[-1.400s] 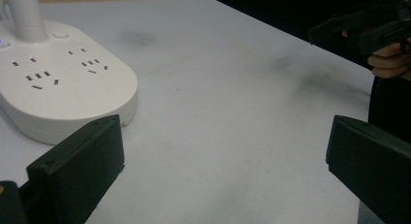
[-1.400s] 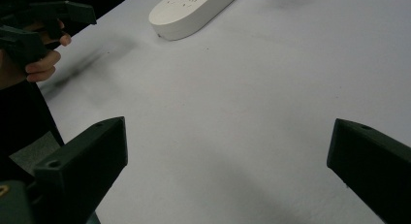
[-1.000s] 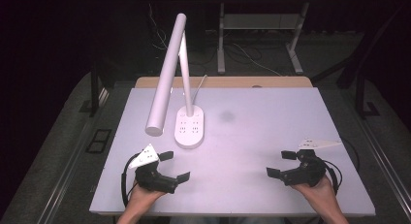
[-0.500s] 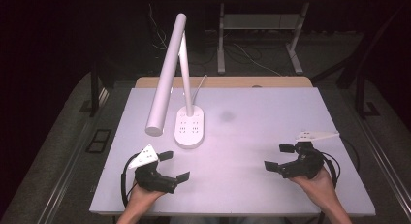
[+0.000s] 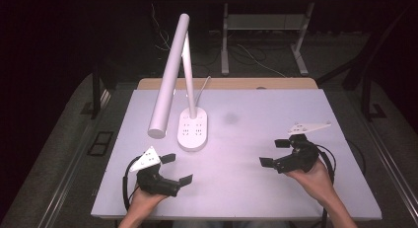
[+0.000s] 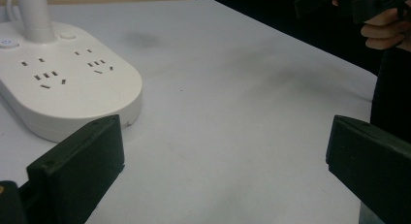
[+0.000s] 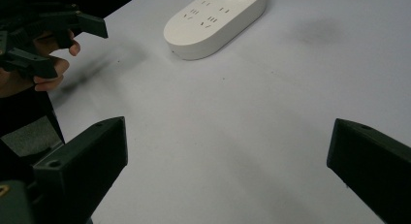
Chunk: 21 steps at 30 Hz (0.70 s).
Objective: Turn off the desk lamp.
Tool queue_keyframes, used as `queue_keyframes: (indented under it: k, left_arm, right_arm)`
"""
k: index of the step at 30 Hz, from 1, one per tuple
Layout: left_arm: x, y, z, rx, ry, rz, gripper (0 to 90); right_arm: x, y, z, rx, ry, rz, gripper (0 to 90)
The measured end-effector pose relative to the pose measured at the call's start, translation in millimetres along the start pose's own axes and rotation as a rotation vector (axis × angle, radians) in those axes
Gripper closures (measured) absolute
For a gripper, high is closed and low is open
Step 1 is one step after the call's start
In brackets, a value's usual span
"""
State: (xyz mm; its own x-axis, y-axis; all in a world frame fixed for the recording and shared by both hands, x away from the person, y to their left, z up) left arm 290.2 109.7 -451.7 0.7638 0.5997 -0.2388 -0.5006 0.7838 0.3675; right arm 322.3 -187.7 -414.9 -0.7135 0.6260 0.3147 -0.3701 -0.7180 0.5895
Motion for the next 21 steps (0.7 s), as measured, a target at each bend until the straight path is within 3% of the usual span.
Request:
queue_keyframes:
  k: [21]
  left_arm:
    - [0.2, 1.2, 0.8, -0.003, -0.003, -0.001, 0.0]
  right_arm:
    - [-4.8, -23.9, 30.4, 0.041, 0.017, 0.002, 1.1]
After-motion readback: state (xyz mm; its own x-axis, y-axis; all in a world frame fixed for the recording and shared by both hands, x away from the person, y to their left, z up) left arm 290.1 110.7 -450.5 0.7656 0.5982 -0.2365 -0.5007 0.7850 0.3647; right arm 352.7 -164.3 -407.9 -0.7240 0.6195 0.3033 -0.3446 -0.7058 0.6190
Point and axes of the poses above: each handheld gripper's, and its own axes: y roughly backward along the jaws, z roughly out of its top, x roughly to its left, the point moved 8 cm from there along -y, roughly forward along the jaws, and after that the axes turned 1 degree about z, right-handed, at the moved point
